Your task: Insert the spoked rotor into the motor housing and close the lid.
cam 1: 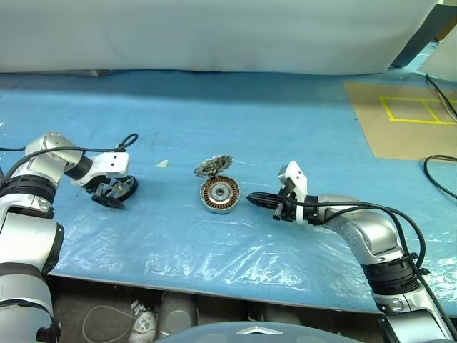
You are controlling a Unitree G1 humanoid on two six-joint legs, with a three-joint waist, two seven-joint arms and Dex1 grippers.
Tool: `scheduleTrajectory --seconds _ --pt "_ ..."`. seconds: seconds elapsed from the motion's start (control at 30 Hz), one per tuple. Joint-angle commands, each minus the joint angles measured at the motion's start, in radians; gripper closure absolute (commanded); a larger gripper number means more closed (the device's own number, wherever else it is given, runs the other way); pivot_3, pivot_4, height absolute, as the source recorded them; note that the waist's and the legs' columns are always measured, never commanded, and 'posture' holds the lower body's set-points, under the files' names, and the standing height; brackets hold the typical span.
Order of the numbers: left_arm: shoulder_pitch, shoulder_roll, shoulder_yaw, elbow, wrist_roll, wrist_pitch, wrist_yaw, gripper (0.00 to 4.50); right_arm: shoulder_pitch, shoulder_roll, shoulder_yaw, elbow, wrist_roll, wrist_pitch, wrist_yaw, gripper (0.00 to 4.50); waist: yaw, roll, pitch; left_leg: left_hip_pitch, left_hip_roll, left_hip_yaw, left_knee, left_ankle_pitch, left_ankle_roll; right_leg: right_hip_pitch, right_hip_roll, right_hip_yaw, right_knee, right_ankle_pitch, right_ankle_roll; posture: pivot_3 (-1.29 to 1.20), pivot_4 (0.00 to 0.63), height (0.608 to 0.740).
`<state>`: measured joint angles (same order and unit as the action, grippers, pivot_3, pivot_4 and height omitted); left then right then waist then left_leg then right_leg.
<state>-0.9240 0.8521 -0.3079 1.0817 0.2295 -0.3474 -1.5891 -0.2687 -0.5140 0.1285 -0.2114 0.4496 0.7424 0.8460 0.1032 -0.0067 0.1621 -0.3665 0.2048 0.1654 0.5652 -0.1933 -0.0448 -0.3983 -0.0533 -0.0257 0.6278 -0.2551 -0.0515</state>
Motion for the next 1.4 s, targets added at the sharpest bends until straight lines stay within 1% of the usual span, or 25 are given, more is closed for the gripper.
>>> scheduleTrajectory --seconds 0.03,0.07,0.17,0.23,0.3,0.37,0.47,0.67,0.8,0.87,0.93,0.97,1.03,1.13,1.23,1.3,1.4 --pt "0.022 0.025 0.012 -0.031 -0.032 -0.001 -0.01 0.87 -0.021 -0.001 -0.006 -0.014 0.005 -0.004 -0.005 4.5 -0.001 0.0 0.0 0.0 0.0 0.0 0.0 0.0 0.0 0.0 0.0 0.0 0.0 0.0 0.0 0.0 0.15 0.74" --pt "0.022 0.023 0.028 -0.036 -0.034 -0.004 0.015 0.88 -0.023 -0.002 -0.007 -0.013 0.005 -0.003 -0.006 4.5 -0.002 0.0 0.0 0.0 0.0 0.0 -0.001 0.0 0.0 0.0 0.0 0.0 0.0 0.0 0.0 0.0 0.15 0.74" --pt "0.028 0.041 0.051 -0.087 -0.072 -0.046 -0.014 0.88 -0.029 -0.001 -0.002 -0.009 0.002 -0.002 -0.008 4.5 -0.001 0.0 0.0 0.0 0.0 0.0 -0.001 0.0 0.0 -0.001 0.0 0.0 0.0 0.0 0.0 0.0 0.15 0.74" --pt "0.041 0.051 0.054 -0.156 -0.143 -0.012 -0.025 0.88 -0.032 0.0 0.0 -0.006 0.002 -0.001 -0.01 4.5 0.001 0.0 0.0 -0.001 0.0 0.0 -0.001 0.0 0.0 -0.001 0.0 -0.001 0.0 0.0 0.0 0.0 0.15 0.74" --pt "0.079 0.085 0.028 -0.265 -0.227 0.051 -0.025 0.88 -0.037 0.001 -0.001 -0.005 0.003 0.001 -0.01 4.5 0.002 0.0 0.0 -0.001 0.0 0.0 -0.001 0.0 0.0 -0.001 0.0 -0.001 -0.001 0.0 0.0 0.0 0.15 0.74" --pt "0.124 0.106 0.025 -0.354 -0.269 0.101 -0.025 0.88 -0.044 0.004 0.001 0.002 0.001 -0.001 -0.009 4.5 0.0 0.0 0.0 -0.002 0.0 0.0 -0.001 0.0 0.0 -0.002 0.0 -0.001 -0.001 0.0 0.0 0.0 0.15 0.74" --pt "0.177 0.105 0.037 -0.401 -0.262 0.095 -0.025 0.88 -0.051 0.014 0.014 0.016 -0.011 -0.009 -0.01 4.5 -0.004 0.0 0.0 -0.002 0.001 0.001 -0.002 0.0 0.0 -0.002 0.001 0.0 0.0 0.0 0.0 0.0 0.15 0.74" --pt "0.255 0.059 0.04 -0.444 -0.243 0.112 -0.005 0.88 -0.064 0.03 0.029 0.033 -0.023 -0.011 -0.013 4.5 -0.007 0.0 0.0 -0.002 0.001 0.001 -0.002 0.0 0.0 -0.003 0.001 0.0 -0.001 0.0 0.0 0.0 0.15 0.74" --pt "0.265 0.052 0.003 -0.473 -0.278 0.151 -0.025 0.88 -0.07 0.027 0.026 0.043 -0.028 -0.011 -0.015 4.5 -0.005 0.0 0.0 -0.001 0.0 0.001 -0.002 0.0 0.0 -0.002 0.001 0.0 0.0 0.0 0.0 0.0 0.15 0.74" --pt "0.256 0.059 -0.015 -0.484 -0.284 0.156 -0.025 0.47 -0.071 0.024 0.024 0.044 -0.029 -0.011 -0.015 4.5 -0.004 0.0 0.0 -0.001 0.0 0.001 -0.001 0.0 0.0 -0.002 0.0 0.0 0.0 0.0 0.0 0.0 0.15 0.74" --pt "0.237 0.035 0.013 -0.471 -0.264 0.121 0.013 0.02 -0.066 0.021 0.025 0.042 -0.031 -0.013 -0.015 4.5 -0.005 0.0 0.0 -0.001 0.001 0.001 -0.001 0.0 0.0 -0.002 0.001 0.0 -0.001 0.0 0.0 0.0 0.15 0.74" --pt "0.227 0.033 0.018 -0.473 -0.27 0.124 0.002 0.02 -0.063 0.02 0.026 0.039 -0.032 -0.013 -0.015 4.5 -0.004 0.0 0.0 -0.002 0.001 0.001 -0.001 0.0 0.0 -0.002 0.001 0.0 -0.001 0.0 0.0 0.0 0.15 0.74" --pt "0.211 0.064 0.01 -0.505 -0.311 0.159 -0.018 0.02 -0.059 0.02 0.027 0.035 -0.031 -0.01 -0.016 4.5 -0.005 0.0 0.0 -0.002 0.001 0.001 -0.001 0.0 0.0 -0.002 0.001 0.0 -0.001 0.0 0.0 0.0 0.15 0.74" --pt "0.205 0.2 -0.073 -0.626 -0.442 0.272 -0.025 0.02 -0.058 0.024 0.021 0.031 -0.021 0.002 -0.019 4.5 -0.011 -0.001 0.001 -0.002 0.001 0.001 -0.001 0.0 0.0 -0.003 0.001 0.0 -0.001 0.0 0.0 0.0 0.15 0.74" --pt "0.188 0.293 -0.134 -0.659 -0.508 0.273 -0.025 0.02 -0.073 0.034 0.014 0.047 -0.016 0.011 -0.027 4.5 -0.01 0.0 0.001 -0.002 0.001 0.001 -0.003 0.0 -0.001 -0.004 0.003 0.001 -0.001 0.0 -0.001 0.0 0.15 0.74" --pt "0.169 0.316 -0.159 -0.647 -0.519 0.269 -0.025 0.02 -0.083 0.042 0.014 0.062 -0.018 0.012 -0.031 4.5 -0.007 0.002 0.001 -0.002 0.001 0.002 -0.004 0.0 -0.001 -0.004 0.003 0.001 -0.002 -0.001 -0.001 0.0 0.15 0.74" --pt "0.108 0.257 -0.141 -0.559 -0.464 0.231 -0.025 0.02 -0.092 0.049 0.026 0.078 -0.026 0.004 -0.027 4.5 0.0 0.002 0.001 -0.002 0.001 0.002 -0.003 0.0 -0.001 -0.004 0.002 0.0 -0.001 -0.001 -0.001 0.0 0.15 0.74"
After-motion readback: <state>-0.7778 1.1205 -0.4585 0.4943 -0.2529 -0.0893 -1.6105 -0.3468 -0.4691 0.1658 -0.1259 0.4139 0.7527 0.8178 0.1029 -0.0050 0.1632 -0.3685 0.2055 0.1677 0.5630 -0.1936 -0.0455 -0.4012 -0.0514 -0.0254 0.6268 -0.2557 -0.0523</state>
